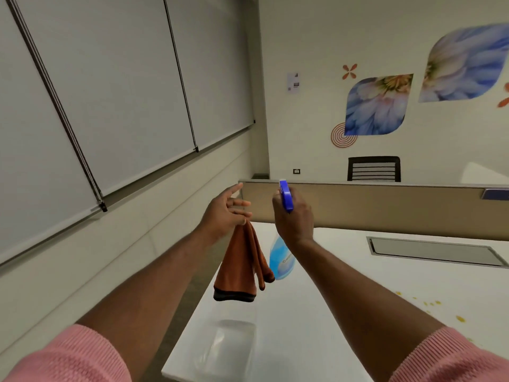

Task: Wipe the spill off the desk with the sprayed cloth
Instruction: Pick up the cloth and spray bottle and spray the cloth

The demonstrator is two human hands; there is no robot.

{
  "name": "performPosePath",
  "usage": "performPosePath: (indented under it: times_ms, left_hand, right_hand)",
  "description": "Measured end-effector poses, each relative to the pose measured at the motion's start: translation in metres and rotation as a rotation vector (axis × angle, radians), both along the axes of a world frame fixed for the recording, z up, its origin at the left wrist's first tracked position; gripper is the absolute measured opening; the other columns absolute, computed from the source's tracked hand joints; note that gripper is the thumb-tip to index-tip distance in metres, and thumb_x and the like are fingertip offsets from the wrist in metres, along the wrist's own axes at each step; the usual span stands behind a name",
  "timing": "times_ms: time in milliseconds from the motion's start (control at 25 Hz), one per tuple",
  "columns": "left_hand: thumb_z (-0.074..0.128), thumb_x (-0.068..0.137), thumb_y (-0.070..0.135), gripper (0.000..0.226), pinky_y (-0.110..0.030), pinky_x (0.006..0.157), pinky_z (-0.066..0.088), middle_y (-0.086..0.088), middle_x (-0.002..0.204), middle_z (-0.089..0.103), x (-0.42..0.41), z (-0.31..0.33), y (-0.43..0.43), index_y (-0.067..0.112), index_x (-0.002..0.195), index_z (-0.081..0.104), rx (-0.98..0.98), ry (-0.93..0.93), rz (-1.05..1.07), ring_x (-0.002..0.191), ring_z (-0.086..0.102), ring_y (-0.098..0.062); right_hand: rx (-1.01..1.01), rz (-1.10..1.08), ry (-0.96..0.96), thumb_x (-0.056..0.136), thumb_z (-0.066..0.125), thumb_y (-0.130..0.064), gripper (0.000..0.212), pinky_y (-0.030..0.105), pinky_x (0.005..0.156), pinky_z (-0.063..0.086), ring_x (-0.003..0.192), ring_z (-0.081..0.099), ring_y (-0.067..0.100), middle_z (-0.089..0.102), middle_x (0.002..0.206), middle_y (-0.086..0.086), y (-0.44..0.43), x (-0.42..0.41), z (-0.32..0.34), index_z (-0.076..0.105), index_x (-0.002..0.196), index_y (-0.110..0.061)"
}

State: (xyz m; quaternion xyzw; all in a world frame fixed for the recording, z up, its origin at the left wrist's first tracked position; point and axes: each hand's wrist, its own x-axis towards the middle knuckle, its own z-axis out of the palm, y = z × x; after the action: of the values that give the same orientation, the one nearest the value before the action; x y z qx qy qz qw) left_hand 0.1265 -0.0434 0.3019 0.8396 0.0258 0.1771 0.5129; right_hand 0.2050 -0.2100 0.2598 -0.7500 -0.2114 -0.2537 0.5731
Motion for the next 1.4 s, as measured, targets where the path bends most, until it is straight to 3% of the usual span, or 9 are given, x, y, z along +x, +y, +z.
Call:
performPosePath:
  times_ms: [280, 360, 480, 560, 720, 920, 1160, 1280, 1400]
  left_hand:
    - [0.061, 0.078, -0.021, 0.092, -0.027, 0.075, 0.062, -0.011, 0.120, 0.067, 0.054, 0.071, -0.068, 0.019, 0.155, 0.034, -0.045, -0.113, -0.042, 0.091, 0.077, -0.018]
    - [0.060, 0.077, -0.020, 0.092, -0.031, 0.078, 0.062, -0.012, 0.121, 0.066, 0.069, 0.088, -0.088, 0.019, 0.156, 0.035, -0.066, -0.141, -0.043, 0.094, 0.076, -0.020]
    - [0.061, 0.076, -0.020, 0.091, -0.039, 0.086, 0.062, -0.012, 0.119, 0.066, 0.089, 0.111, -0.119, 0.017, 0.156, 0.035, -0.079, -0.175, -0.065, 0.098, 0.075, -0.024]
    - [0.061, 0.077, -0.020, 0.089, -0.040, 0.087, 0.062, -0.012, 0.120, 0.064, 0.100, 0.125, -0.142, 0.016, 0.155, 0.035, -0.066, -0.203, -0.090, 0.098, 0.074, -0.024]
    - [0.062, 0.077, -0.018, 0.088, -0.045, 0.089, 0.062, -0.014, 0.125, 0.062, 0.119, 0.143, -0.178, 0.017, 0.153, 0.037, -0.050, -0.234, -0.105, 0.098, 0.075, -0.024]
    - [0.062, 0.080, -0.016, 0.086, -0.044, 0.089, 0.062, -0.012, 0.125, 0.061, 0.130, 0.150, -0.216, 0.019, 0.154, 0.036, -0.036, -0.253, -0.132, 0.102, 0.073, -0.025]
    - [0.061, 0.081, -0.017, 0.085, -0.039, 0.088, 0.062, -0.013, 0.126, 0.062, 0.134, 0.149, -0.234, 0.017, 0.154, 0.036, -0.054, -0.254, -0.141, 0.102, 0.073, -0.024]
    - [0.061, 0.079, -0.019, 0.087, -0.045, 0.091, 0.061, -0.014, 0.126, 0.062, 0.136, 0.152, -0.235, 0.016, 0.154, 0.036, -0.078, -0.258, -0.137, 0.102, 0.073, -0.026]
    - [0.061, 0.077, -0.020, 0.088, -0.046, 0.091, 0.061, -0.014, 0.125, 0.062, 0.136, 0.155, -0.233, 0.016, 0.154, 0.037, -0.093, -0.260, -0.126, 0.101, 0.074, -0.027]
  right_hand:
    - [-0.126, -0.079, -0.166, 0.099, 0.059, -0.030, 0.015, 0.030, 0.056, 0.051, 0.060, 0.053, 0.016, 0.056, 0.071, 0.000, -0.097, 0.003, 0.023, 0.056, 0.088, -0.020]
    - [-0.157, -0.073, -0.180, 0.095, 0.052, -0.043, 0.023, 0.033, 0.057, 0.054, 0.060, 0.055, 0.017, 0.056, 0.070, -0.002, -0.118, 0.001, 0.021, 0.057, 0.088, -0.022]
    - [-0.173, -0.062, -0.186, 0.092, 0.046, -0.053, 0.028, 0.022, 0.055, 0.049, 0.058, 0.055, 0.013, 0.055, 0.069, -0.007, -0.145, -0.001, 0.018, 0.057, 0.089, -0.027]
    - [-0.182, -0.065, -0.191, 0.094, 0.049, -0.052, 0.025, 0.014, 0.056, 0.043, 0.058, 0.054, 0.008, 0.055, 0.070, -0.012, -0.162, 0.001, 0.020, 0.057, 0.091, -0.029]
    - [-0.207, -0.033, -0.158, 0.098, 0.052, -0.048, 0.024, 0.013, 0.056, 0.043, 0.058, 0.055, 0.007, 0.056, 0.070, -0.013, -0.189, 0.003, 0.030, 0.062, 0.095, -0.025]
    - [-0.237, -0.082, -0.149, 0.094, 0.049, -0.049, 0.028, 0.012, 0.054, 0.037, 0.049, 0.047, 0.006, 0.046, 0.058, -0.013, -0.216, 0.003, 0.034, 0.056, 0.081, -0.026]
    - [-0.250, -0.097, -0.158, 0.093, 0.046, -0.057, 0.034, 0.022, 0.062, 0.051, 0.060, 0.057, 0.011, 0.060, 0.072, -0.009, -0.234, 0.003, 0.021, 0.060, 0.091, -0.026]
    - [-0.336, -0.157, -0.106, 0.092, 0.051, -0.049, 0.029, 0.023, 0.057, 0.040, 0.056, 0.052, 0.016, 0.056, 0.065, -0.004, -0.241, 0.001, 0.002, 0.058, 0.079, -0.024]
    - [-0.399, -0.211, -0.008, 0.083, 0.037, -0.054, 0.041, 0.040, 0.057, 0.049, 0.056, 0.053, 0.026, 0.055, 0.058, 0.003, -0.247, -0.004, -0.020, 0.051, 0.066, -0.020]
